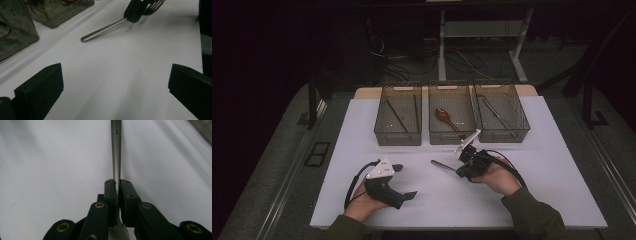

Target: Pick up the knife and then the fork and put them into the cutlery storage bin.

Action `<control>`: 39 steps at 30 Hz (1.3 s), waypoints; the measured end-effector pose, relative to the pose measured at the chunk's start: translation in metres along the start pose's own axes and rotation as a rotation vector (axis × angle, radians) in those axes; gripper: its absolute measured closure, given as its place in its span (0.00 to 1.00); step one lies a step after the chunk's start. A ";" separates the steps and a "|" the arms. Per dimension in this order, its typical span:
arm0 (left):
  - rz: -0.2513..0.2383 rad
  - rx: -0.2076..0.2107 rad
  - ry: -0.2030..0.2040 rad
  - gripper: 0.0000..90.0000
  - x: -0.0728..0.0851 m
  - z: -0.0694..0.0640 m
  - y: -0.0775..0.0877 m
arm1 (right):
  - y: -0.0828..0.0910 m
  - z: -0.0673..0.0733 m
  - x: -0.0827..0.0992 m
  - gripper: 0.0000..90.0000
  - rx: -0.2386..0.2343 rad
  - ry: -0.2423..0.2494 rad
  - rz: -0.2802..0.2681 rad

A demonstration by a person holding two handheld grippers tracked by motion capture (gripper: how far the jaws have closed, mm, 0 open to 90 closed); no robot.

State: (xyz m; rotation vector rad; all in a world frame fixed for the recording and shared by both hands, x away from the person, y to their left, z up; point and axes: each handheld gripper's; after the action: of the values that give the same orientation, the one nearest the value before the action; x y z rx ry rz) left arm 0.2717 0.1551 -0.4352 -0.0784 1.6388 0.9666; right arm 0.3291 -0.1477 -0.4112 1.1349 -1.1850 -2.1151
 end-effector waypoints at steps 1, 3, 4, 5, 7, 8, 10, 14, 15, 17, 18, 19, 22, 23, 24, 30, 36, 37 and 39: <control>0.000 0.000 0.000 0.00 0.000 0.000 0.000 | 0.003 -0.001 0.001 0.94 0.010 0.004 -0.007; -0.004 -0.001 0.003 0.00 0.000 0.000 0.000 | 0.009 -0.003 0.003 0.94 0.006 -0.011 -0.032; -0.003 -0.001 0.002 0.00 0.000 0.000 0.000 | 0.012 -0.004 0.004 0.94 0.003 -0.017 -0.041; -0.003 -0.001 0.002 0.00 0.000 0.000 -0.001 | 0.015 -0.006 0.005 0.94 0.002 -0.019 -0.051; -0.002 -0.001 0.002 0.00 0.000 0.000 -0.001 | 0.021 -0.008 0.007 0.94 0.003 -0.023 -0.070; -0.002 -0.001 0.003 0.00 0.000 0.000 0.000 | 0.025 -0.009 0.008 0.94 -0.001 -0.024 -0.080; 0.003 -0.001 0.002 0.00 0.000 0.000 0.000 | 0.033 -0.011 0.010 0.94 -0.002 -0.029 -0.101; 0.002 0.000 0.005 0.00 0.001 0.001 -0.001 | 0.050 -0.016 0.015 0.94 0.004 -0.041 -0.145; 0.001 -0.001 0.007 0.00 0.001 0.001 -0.001 | 0.055 -0.017 0.017 0.94 0.002 -0.041 -0.156; 0.000 -0.002 0.012 0.00 0.001 0.001 -0.001 | 0.064 -0.019 0.019 0.94 0.006 -0.044 -0.182; 0.001 -0.002 0.011 0.00 0.001 0.001 -0.001 | 0.070 -0.020 0.021 0.94 0.005 -0.046 -0.194; 0.002 -0.003 0.010 0.00 0.001 0.001 -0.001 | 0.075 -0.021 0.022 0.94 0.007 -0.053 -0.207; 0.002 -0.003 0.012 0.00 0.001 0.001 -0.001 | 0.092 -0.027 0.025 0.94 0.026 -0.066 -0.250; 0.000 -0.004 0.011 0.00 0.001 0.002 -0.001 | 0.097 -0.030 0.027 0.94 0.037 -0.075 -0.267; 0.000 -0.005 0.011 0.00 0.001 0.002 -0.001 | 0.103 -0.033 0.028 0.94 0.044 -0.085 -0.280; 0.006 -0.006 0.011 0.00 0.001 0.002 -0.002 | 0.130 -0.054 0.034 0.94 0.112 -0.128 -0.353; 0.008 -0.007 0.019 0.00 0.001 0.002 -0.002 | 0.141 -0.081 0.034 0.94 0.175 -0.173 -0.376; 0.007 -0.007 0.020 0.00 0.002 0.002 -0.002 | 0.142 -0.085 0.033 0.94 0.185 -0.186 -0.377; 0.007 -0.007 0.018 0.00 0.002 0.002 -0.002 | 0.144 -0.095 0.032 0.94 0.208 -0.203 -0.378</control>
State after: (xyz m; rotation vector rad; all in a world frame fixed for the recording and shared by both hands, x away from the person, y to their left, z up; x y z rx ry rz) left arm 0.2741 0.1556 -0.4376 -0.0862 1.6535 0.9793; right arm 0.3906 -0.2910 -0.3299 1.3492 -1.3989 -2.4831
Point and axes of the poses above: each handheld gripper's, and its own axes: y roughly backward along the jaws, x roughly out of its underside, z roughly to its left, and after that the axes turned 12 degrees about -x, right-handed
